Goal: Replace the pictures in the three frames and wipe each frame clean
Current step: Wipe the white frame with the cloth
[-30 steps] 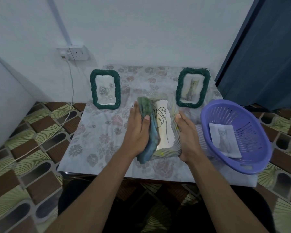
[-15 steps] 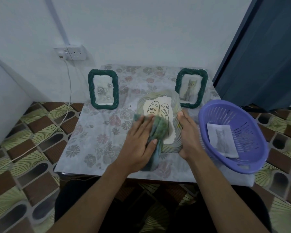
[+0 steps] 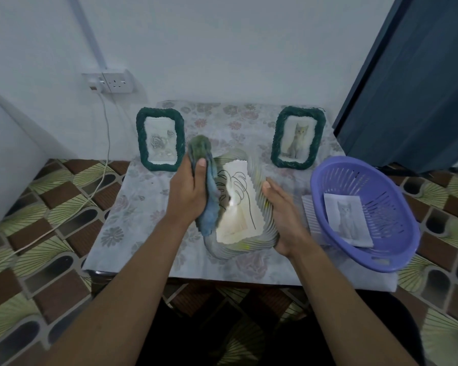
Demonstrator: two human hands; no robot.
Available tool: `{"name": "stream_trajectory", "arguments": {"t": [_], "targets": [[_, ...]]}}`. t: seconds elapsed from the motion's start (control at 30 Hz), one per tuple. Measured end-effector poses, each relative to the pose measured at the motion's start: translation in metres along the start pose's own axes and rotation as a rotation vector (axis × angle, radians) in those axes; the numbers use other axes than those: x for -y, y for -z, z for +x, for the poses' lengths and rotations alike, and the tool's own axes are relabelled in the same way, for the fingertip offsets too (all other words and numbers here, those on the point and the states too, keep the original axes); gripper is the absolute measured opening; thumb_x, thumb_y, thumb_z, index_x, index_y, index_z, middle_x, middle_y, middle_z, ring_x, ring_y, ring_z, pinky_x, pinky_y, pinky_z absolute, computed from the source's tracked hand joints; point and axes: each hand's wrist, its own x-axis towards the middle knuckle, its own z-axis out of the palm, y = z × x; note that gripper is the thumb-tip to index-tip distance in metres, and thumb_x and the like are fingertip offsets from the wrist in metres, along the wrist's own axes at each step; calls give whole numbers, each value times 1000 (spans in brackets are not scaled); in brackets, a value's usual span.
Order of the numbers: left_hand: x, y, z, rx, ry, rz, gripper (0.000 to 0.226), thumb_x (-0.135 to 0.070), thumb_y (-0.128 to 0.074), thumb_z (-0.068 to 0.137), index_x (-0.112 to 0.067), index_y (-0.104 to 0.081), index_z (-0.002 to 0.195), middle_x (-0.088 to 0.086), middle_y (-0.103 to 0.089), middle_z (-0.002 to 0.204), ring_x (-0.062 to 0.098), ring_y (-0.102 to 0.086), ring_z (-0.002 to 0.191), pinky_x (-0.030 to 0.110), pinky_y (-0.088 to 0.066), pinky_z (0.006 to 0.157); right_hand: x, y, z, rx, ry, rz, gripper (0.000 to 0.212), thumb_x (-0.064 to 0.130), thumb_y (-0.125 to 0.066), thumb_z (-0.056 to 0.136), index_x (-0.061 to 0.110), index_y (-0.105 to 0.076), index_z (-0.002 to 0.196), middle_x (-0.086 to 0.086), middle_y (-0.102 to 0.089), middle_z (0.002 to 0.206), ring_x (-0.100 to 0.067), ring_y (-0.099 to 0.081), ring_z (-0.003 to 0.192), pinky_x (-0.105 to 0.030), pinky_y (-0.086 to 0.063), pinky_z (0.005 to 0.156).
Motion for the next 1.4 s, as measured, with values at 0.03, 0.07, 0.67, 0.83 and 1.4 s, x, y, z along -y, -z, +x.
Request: {"name": "stream_trajectory", "arguments": {"t": [0.03, 0.07, 0.67, 0.83, 1.4], "targets": [[0, 4, 2, 29, 20, -4, 37, -40, -35, 106, -12, -54, 120, -1, -64, 102, 12, -62, 93, 10, -44, 78, 1, 2, -2, 9, -4, 1, 40, 26, -52, 102, 10, -54, 139, -10, -68, 127, -26, -65, 117, -48, -49, 104], [2, 7, 6, 62, 38, -19, 36, -40, -36, 105, -13, -56, 118, -3, -64, 100, 12, -62, 92, 8, -43, 76, 2, 4, -3, 12, -3, -2, 37, 24, -49, 103, 9, -56, 136, -11, -69, 125, -28, -66, 116, -48, -51, 101], [23, -8, -13, -197, 457, -404, 11, -35, -69, 90, -30, -65, 99, -6, -73, 98, 12, -70, 94, 39, -57, 90, -5, 18, -4, 14, -90, 430, 68, 64, -35, 97, 13, -73, 120, -13, -67, 129, -30, -65, 118, -43, -52, 100], [10, -24, -25, -426, 579, -415, 20, -35, -61, 96, -22, -57, 110, -8, -66, 101, 13, -65, 97, 33, -53, 91, -18, -3, -10, 145, 76, 428, 74, 34, -73, 84, 11, -43, 147, -17, -52, 145, -35, -49, 135, -49, -43, 110], [-3, 0, -37, 67, -176, 174, 50, -52, -54, 94, -36, -40, 139, 0, -57, 124, 9, -54, 107, 26, -46, 83, 5, -9, -4, 64, 162, -209, 46, -15, -53, 91, 25, -58, 112, -6, -70, 93, -24, -67, 76, -32, -55, 55]]}}
